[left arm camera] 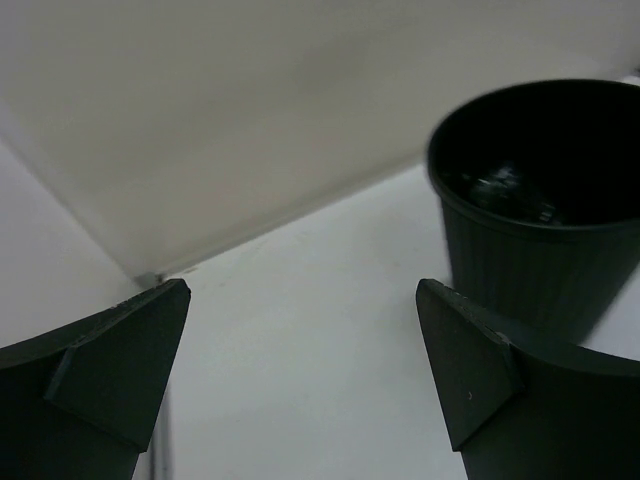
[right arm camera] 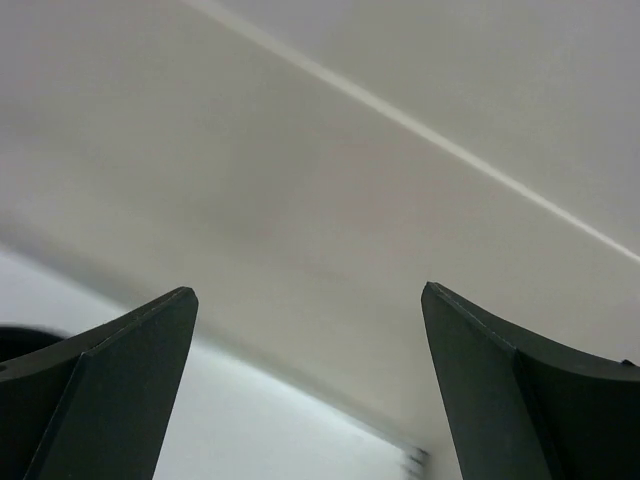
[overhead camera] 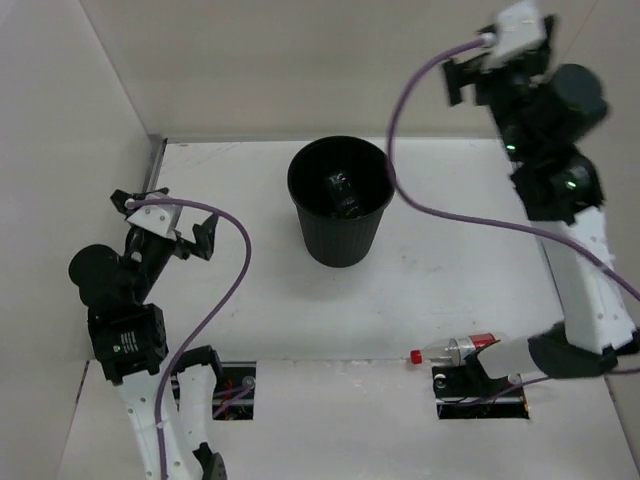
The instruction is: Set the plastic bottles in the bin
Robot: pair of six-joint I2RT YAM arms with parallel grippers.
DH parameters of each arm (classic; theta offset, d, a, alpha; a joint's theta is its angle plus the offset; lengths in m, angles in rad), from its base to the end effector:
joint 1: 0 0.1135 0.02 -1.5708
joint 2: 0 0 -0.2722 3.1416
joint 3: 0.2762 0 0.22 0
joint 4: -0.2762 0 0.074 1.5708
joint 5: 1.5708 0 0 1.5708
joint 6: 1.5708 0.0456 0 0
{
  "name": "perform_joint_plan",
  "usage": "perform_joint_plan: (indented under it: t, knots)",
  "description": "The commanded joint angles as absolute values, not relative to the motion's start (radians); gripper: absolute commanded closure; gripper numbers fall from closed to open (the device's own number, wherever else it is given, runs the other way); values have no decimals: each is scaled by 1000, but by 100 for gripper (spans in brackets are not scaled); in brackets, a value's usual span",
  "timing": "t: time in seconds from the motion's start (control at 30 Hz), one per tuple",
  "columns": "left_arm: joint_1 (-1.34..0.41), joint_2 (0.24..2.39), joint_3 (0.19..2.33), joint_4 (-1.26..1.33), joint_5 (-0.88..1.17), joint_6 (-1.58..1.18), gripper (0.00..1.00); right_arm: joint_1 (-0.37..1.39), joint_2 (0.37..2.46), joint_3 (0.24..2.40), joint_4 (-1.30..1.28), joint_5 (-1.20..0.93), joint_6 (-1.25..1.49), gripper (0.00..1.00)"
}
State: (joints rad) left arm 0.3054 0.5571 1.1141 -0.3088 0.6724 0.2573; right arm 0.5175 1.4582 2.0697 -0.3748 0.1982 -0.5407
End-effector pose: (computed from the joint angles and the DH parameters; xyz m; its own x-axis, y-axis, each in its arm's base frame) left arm 0.0498 -0.0141 0.4472 0.3133 0.3075 -0.8985 0.2698 0.8783 0.3947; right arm 0.2162 0.1127 0.5824 0.3388 -0.3879 -0.8572 -0.1683 0.8714 -0.4608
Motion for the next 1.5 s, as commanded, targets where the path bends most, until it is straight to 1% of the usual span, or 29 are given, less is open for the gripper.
perform_joint_plan:
  t: [0.0,0.1,0.17,0.23,0.3,0.37,0.43,0.5,0.6,0.77,1.03,1.23,1.47]
  knots:
    - [240,601,1114,-382,911,225,0,353,1264,2004,-337,290,-506,0]
    - [130,653,1095,-466,933,293,0,187,1128,1876,-434,279,-482,0]
    - [20,716,1100,-535,904,363,0,87,1028,1780,-492,256,-454,0]
    - [-153,782,1103,-569,812,420,0,1,932,1680,-529,223,-430,0]
    - [-377,848,1103,-577,671,457,0,-65,849,1602,-563,196,-402,0]
    - [-622,912,1104,-560,541,468,0,-100,799,1565,-598,177,-371,0]
    - [-807,974,1112,-525,477,445,0,-146,766,1545,-627,157,-336,0]
    - [-934,1035,1126,-483,445,405,0,-182,747,1540,-656,126,-299,0]
    - [-1059,1130,1135,-396,375,338,0,-220,724,1543,-698,86,-259,0]
    - [-1182,1300,1167,-229,259,284,0,-255,692,1542,-756,45,-233,0]
    - [-1297,1607,1307,-61,124,221,0,-263,702,1555,-733,40,-212,0]
    - [-1325,1768,1399,-67,138,169,0,-269,776,1675,-701,74,-149,0]
    - [-1321,1873,1497,-112,207,98,0,-269,775,1758,-704,77,-114,0]
